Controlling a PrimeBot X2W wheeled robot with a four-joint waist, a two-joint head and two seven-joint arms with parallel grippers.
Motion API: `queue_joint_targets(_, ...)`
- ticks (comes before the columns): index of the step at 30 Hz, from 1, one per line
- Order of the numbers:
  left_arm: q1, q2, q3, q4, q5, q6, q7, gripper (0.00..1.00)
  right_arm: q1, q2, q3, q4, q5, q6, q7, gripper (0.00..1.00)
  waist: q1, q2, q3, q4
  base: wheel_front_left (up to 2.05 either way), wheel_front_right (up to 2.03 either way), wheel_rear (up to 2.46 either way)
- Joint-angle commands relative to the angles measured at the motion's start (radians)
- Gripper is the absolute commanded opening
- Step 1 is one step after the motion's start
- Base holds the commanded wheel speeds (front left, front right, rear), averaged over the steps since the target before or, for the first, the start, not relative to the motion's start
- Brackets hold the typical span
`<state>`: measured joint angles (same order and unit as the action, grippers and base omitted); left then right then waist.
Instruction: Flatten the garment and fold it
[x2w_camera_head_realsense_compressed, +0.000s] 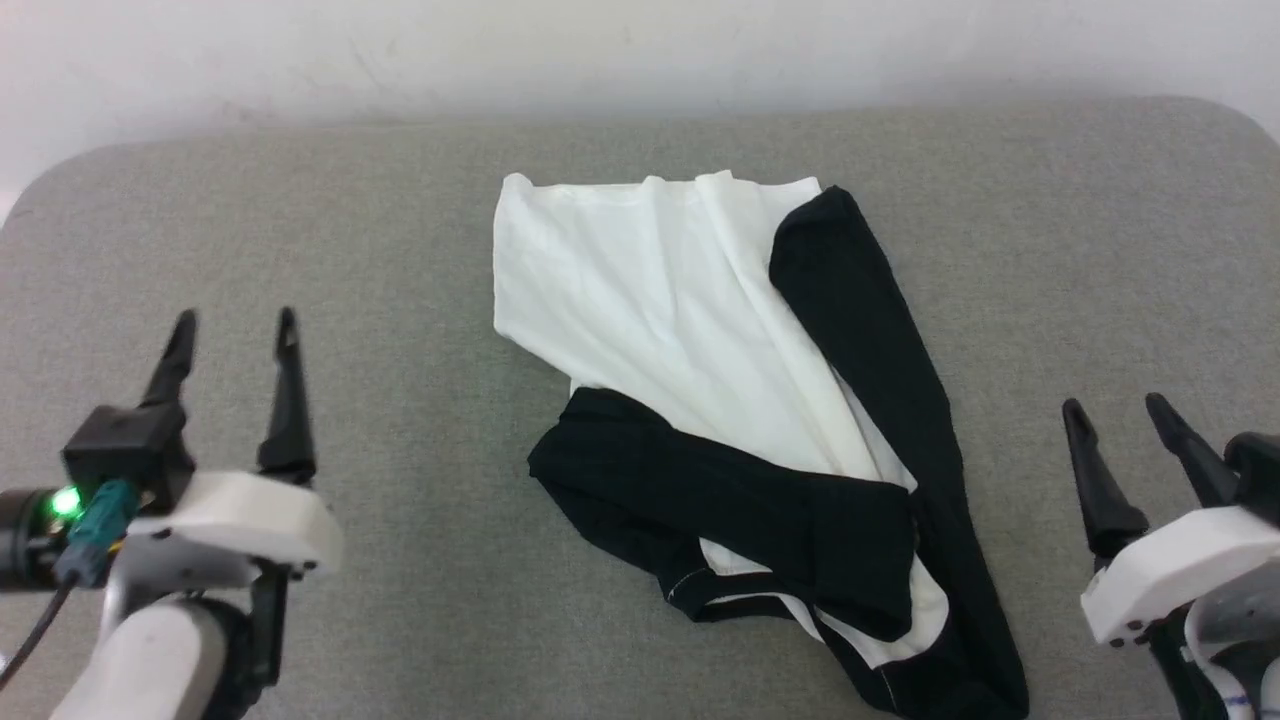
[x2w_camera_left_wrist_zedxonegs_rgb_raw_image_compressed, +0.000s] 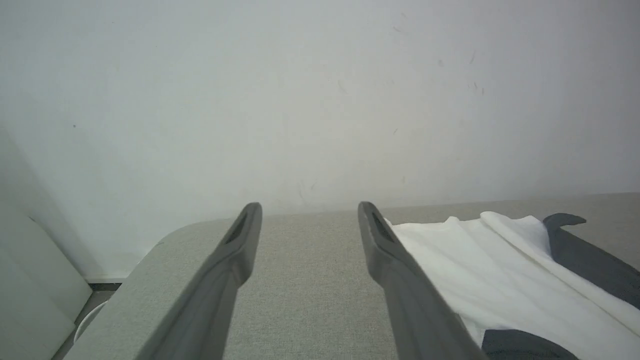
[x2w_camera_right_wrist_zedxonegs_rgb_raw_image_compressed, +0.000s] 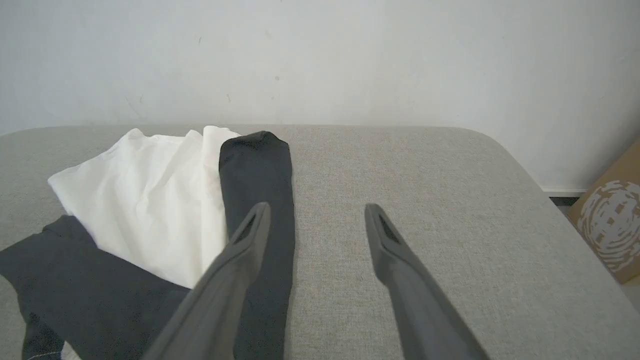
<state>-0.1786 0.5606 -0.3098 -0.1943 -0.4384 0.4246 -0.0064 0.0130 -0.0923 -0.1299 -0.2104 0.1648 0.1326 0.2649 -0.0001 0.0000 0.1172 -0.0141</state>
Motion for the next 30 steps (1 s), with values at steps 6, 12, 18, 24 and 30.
queue_joint_targets(6,0.086,0.041,0.04,-0.052,0.001,0.024,-0.025,1.0,-0.134,-0.054,-0.037,0.18,0.053,-0.002,0.045,1.0,0.0001,0.0,0.019,0.02,0.0,0.0,0.0)
queue_joint_targets(12,0.116,0.047,0.05,-0.127,0.012,0.052,-0.031,1.0,-0.35,-0.137,-0.025,0.409,0.121,-0.002,0.124,1.0,0.0001,0.0,0.086,0.056,0.0,0.0,0.0)
queue_joint_targets(18,0.1,0.036,0.054,-0.181,0.021,0.06,-0.058,1.0,-0.603,-0.194,0.01,0.602,0.165,-0.002,0.283,1.0,0.0001,0.0,0.191,0.104,0.0,0.0,0.0)
queue_joint_targets(24,0.054,0.018,0.047,-0.205,0.019,0.042,-0.094,1.0,-0.841,-0.227,0.029,0.744,0.173,-0.002,0.477,1.0,0.0001,0.0,0.302,0.158,0.0,0.0,0.0)
queue_joint_targets(30,0.007,-0.008,0.033,-0.213,0.012,0.019,-0.136,1.0,-1.019,-0.229,0.055,0.815,0.148,-0.002,0.625,1.0,0.0001,0.0,0.394,0.203,0.0,0.0,0.0)
